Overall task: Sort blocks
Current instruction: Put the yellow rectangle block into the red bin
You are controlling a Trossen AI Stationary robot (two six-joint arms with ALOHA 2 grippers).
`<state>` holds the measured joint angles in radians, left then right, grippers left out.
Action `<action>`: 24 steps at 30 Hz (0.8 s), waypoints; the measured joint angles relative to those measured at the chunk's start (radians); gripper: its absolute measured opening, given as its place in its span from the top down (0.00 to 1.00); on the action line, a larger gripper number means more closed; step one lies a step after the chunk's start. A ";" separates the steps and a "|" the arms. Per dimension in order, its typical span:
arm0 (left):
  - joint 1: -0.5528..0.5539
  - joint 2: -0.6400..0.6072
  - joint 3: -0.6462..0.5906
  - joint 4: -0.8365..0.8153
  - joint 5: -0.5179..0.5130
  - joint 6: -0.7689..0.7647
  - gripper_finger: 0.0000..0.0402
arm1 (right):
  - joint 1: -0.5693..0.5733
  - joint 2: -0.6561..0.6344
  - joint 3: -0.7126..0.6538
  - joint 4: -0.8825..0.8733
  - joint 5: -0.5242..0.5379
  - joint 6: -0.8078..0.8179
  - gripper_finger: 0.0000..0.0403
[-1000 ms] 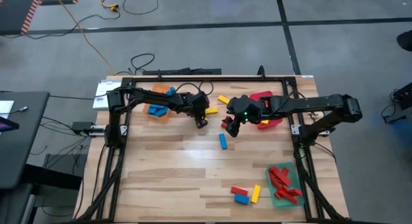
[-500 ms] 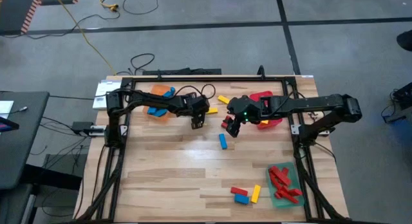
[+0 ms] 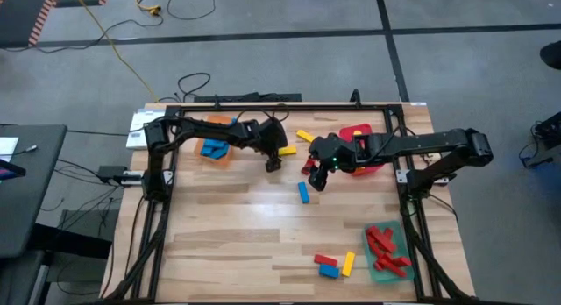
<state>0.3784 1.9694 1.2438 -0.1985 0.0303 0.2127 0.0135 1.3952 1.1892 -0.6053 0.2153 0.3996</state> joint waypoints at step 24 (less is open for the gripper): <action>-0.014 0.087 0.008 0.038 -0.002 -0.005 0.81 | 0.037 0.000 0.000 0.032 0.002 0.014 0.42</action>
<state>0.3641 2.0561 1.2513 -0.1601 0.0286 0.2072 0.0500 1.3952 1.1892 -0.5728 0.2173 0.4133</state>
